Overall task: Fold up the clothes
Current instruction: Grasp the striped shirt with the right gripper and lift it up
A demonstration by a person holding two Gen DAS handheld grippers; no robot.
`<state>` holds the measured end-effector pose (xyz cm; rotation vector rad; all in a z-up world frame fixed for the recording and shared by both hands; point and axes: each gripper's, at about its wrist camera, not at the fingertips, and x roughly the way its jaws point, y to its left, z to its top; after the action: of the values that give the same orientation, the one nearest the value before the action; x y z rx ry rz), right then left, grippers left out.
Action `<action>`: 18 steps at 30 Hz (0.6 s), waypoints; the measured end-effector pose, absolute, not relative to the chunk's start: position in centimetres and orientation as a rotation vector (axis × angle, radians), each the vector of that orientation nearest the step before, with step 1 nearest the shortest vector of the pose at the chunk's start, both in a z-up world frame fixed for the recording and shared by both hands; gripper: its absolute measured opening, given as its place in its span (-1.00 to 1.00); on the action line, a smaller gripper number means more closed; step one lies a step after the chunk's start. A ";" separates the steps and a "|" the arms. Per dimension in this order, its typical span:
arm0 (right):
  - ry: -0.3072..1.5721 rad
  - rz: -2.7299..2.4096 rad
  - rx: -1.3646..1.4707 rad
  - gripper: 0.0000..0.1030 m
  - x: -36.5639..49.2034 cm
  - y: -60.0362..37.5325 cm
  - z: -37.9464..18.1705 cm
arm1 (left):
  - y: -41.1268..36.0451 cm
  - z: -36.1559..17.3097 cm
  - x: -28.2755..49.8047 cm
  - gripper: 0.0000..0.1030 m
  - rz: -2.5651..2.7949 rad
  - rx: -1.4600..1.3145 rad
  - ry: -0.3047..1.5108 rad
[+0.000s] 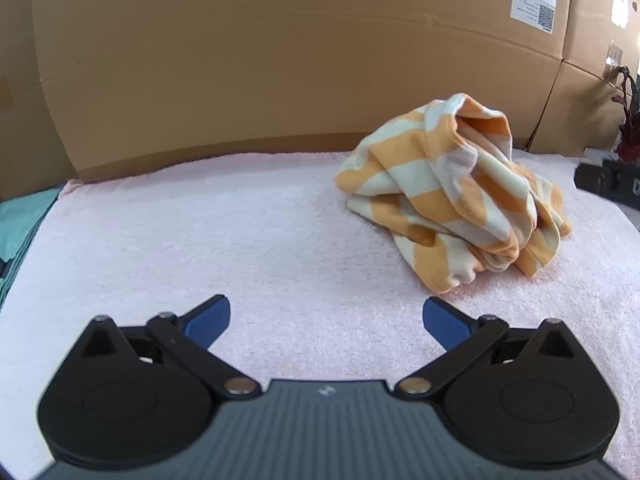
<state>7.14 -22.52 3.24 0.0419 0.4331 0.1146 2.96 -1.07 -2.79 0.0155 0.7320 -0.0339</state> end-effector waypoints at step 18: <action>0.250 0.483 0.319 -0.93 11.4 -24.5 14.7 | -5.3 -4.9 4.9 0.99 -0.185 0.013 0.802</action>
<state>11.39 -24.51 14.69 0.3187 0.2503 0.4834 4.92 -5.34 -4.89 0.0132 0.8017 -0.1847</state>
